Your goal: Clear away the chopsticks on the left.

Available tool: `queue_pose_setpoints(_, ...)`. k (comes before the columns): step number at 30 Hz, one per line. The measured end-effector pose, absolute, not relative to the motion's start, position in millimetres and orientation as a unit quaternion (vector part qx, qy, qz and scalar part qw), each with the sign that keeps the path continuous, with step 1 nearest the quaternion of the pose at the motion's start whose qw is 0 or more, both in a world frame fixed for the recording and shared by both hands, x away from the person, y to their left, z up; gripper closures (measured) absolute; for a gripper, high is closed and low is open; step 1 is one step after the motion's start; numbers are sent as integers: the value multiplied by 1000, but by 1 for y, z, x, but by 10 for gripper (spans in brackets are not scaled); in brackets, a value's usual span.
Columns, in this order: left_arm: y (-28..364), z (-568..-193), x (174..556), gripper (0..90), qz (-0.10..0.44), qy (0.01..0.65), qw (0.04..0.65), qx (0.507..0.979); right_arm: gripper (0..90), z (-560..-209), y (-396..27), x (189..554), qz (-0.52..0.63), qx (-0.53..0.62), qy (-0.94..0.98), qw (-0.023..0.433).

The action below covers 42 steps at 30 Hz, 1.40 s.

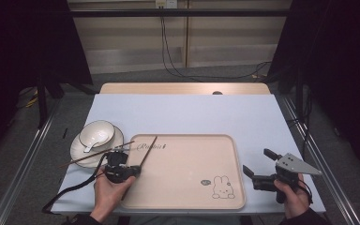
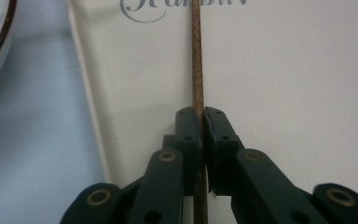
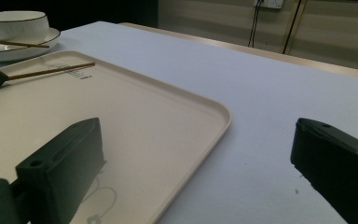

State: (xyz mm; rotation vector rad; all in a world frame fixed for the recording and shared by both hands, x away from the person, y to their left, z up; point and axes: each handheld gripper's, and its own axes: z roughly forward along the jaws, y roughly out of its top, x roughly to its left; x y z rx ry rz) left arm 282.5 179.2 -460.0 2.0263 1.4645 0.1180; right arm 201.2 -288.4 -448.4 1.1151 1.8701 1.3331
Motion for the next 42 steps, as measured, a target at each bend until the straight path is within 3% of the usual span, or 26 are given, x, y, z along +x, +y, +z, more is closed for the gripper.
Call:
queue_pose_setpoints(12, 180, -461, 284, 804, 42, 544, 319, 775, 22, -449, -288, 201, 500, 418, 701, 289)
queue_pose_setpoints(20, 183, -455, 284, 689, 48, 507, 357, 783, 22, -448, -288, 201, 502, 416, 702, 288)
queue_pose_setpoints(22, 185, -452, 283, 630, 53, 487, 369, 790, 22, -448, -288, 201, 502, 416, 701, 287)
queue_pose_setpoints(23, 186, -451, 282, 536, 59, 480, 372, 793, 22, -448, -288, 201, 502, 416, 701, 287)
queue_pose_setpoints(24, 186, -451, 282, 536, 64, 474, 377, 793, 22, -448, -288, 201, 502, 416, 701, 287)
queue_pose_setpoints(28, 191, -444, 277, 341, 72, 433, 407, 801, 22, -448, -288, 201, 504, 416, 701, 287)
queue_pose_setpoints(33, 201, -434, 269, 158, 90, 404, 436, 799, 22, -448, -288, 201, 504, 417, 700, 287)
queue_pose_setpoints(36, 205, -431, 265, 134, 108, 398, 440, 798, 23, -448, -288, 201, 505, 416, 700, 288)
queue_pose_setpoints(39, 213, -427, 262, 50, 106, 389, 456, 794, 23, -448, -288, 201, 504, 418, 698, 289)
queue_pose_setpoints(42, 226, -422, 259, 41, 108, 366, 477, 792, 23, -448, -288, 201, 505, 417, 699, 288)
